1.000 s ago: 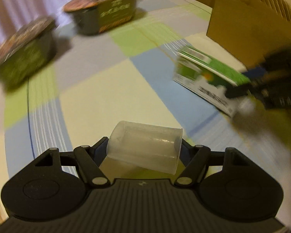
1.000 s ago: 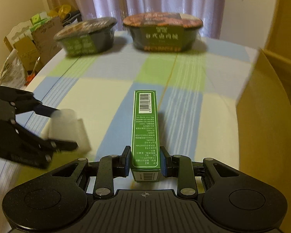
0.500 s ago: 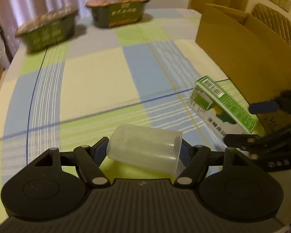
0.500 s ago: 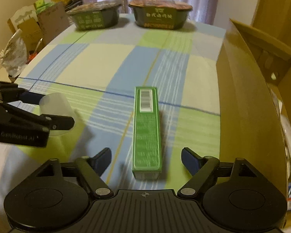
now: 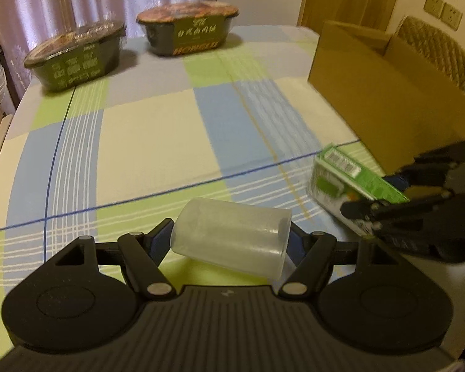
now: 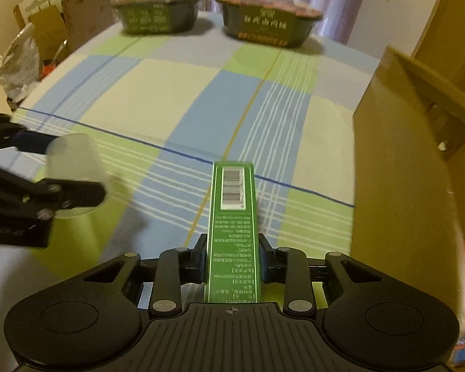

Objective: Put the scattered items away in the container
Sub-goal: 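Carry the clear cup and green medicine box over the cardboard box with both tools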

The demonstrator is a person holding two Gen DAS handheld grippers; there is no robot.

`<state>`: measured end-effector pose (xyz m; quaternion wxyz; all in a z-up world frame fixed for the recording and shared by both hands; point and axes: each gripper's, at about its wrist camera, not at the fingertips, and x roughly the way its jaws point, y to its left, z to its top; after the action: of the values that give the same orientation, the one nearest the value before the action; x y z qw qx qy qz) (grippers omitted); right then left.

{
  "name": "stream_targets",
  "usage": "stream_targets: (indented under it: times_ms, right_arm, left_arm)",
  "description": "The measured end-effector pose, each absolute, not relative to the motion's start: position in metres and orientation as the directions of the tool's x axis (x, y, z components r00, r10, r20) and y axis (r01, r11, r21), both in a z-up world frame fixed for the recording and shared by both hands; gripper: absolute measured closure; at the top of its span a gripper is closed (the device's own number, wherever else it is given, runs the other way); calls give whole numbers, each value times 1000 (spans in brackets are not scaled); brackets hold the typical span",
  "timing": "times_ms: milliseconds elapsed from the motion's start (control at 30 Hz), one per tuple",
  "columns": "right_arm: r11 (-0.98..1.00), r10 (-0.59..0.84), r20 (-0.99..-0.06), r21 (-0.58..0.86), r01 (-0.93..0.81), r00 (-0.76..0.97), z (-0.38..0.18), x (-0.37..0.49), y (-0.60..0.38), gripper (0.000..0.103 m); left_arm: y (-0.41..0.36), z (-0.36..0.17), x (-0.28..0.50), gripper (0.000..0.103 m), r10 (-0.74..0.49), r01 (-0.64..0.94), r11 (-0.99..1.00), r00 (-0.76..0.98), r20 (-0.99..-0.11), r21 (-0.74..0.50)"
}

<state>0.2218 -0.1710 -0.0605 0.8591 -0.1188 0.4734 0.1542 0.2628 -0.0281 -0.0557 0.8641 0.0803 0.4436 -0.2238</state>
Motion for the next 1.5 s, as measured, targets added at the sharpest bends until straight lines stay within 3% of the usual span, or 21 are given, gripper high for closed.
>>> stream_targets:
  times_ms: [633, 1033, 1500]
  right_arm:
    - [972, 129, -710, -48, -230, 693, 79, 113, -257, 70]
    - [996, 65, -663, -3, -90, 746, 106, 77, -328, 70]
    - [999, 33, -647, 30, -17, 762, 110, 83, -382, 70]
  left_arm:
    - [-125, 32, 149, 33, -425, 600, 799, 515, -745, -41]
    - [-193, 77, 114, 33, -459, 676, 736, 533, -711, 31]
    - [-245, 67, 119, 33, -467, 726, 686, 501, -728, 60]
